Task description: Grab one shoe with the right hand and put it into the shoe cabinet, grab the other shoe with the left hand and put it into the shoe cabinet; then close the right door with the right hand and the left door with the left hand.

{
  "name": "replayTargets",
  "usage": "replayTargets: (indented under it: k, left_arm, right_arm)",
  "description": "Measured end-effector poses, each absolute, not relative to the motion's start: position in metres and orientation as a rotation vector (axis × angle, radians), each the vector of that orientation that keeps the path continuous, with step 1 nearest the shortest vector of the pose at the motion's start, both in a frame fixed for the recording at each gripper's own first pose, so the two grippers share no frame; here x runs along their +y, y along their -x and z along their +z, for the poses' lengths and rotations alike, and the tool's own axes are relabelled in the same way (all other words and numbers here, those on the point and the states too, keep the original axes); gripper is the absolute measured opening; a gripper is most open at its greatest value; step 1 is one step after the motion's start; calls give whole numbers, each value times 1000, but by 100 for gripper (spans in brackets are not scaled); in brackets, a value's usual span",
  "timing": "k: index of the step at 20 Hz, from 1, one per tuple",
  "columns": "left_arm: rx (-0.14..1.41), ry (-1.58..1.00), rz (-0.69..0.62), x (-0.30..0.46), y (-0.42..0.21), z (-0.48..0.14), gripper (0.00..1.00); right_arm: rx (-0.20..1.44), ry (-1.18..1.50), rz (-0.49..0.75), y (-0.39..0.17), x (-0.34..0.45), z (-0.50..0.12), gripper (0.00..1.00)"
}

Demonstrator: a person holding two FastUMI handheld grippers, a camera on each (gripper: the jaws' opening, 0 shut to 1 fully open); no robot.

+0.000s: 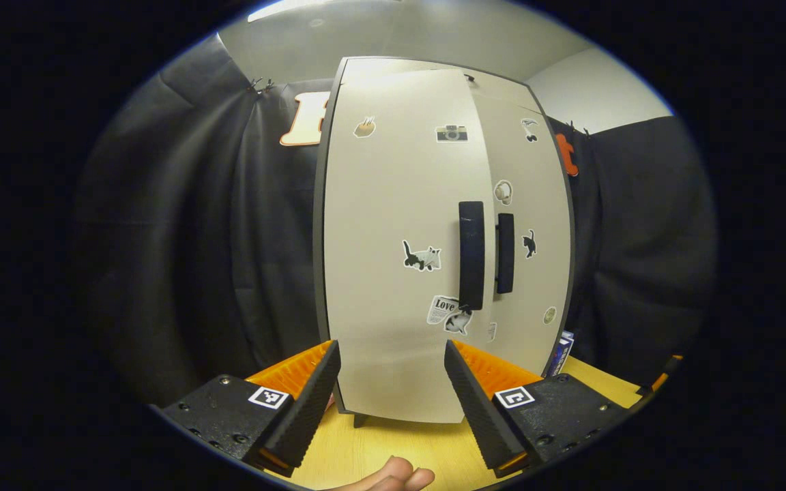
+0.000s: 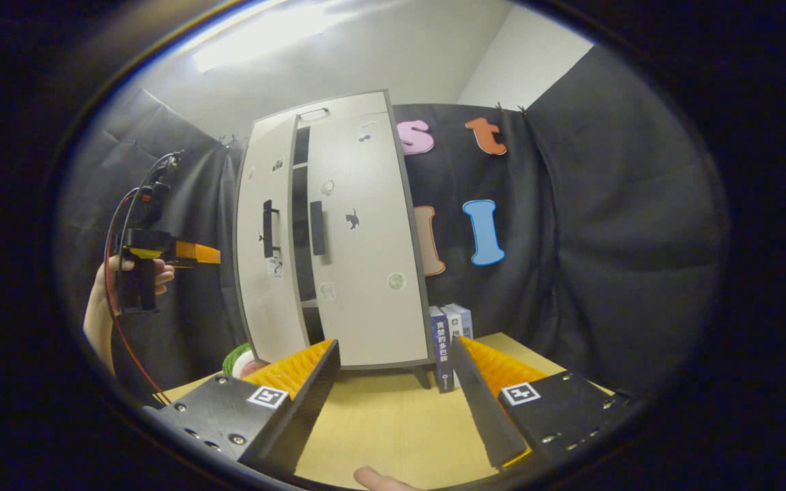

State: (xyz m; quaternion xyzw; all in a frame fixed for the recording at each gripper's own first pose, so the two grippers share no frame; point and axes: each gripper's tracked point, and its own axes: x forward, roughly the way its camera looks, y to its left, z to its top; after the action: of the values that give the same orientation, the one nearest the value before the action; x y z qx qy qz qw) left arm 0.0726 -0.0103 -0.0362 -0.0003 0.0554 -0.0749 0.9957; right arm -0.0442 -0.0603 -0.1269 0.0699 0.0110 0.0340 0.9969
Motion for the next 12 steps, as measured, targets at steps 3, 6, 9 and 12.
replayTargets:
  k: [3, 6, 9, 12]
  left_arm:
    - [105, 0, -126, -5, -58, -40, 94]
    - [130, -11, -110, 3, -34, -52, 94]
    - [103, 15, -89, 10, -14, -52, 95]
    - [84, 37, -75, 11, 2, -54, 94]
  right_arm:
    - [2, -104, 75, 35, -49, -103, 98]
    - [-28, -73, 79, 36, -36, -80, 98]
    - [-47, -56, 100, 38, -16, -65, 98]
    - [-39, -33, 74, 35, -6, -61, 98]
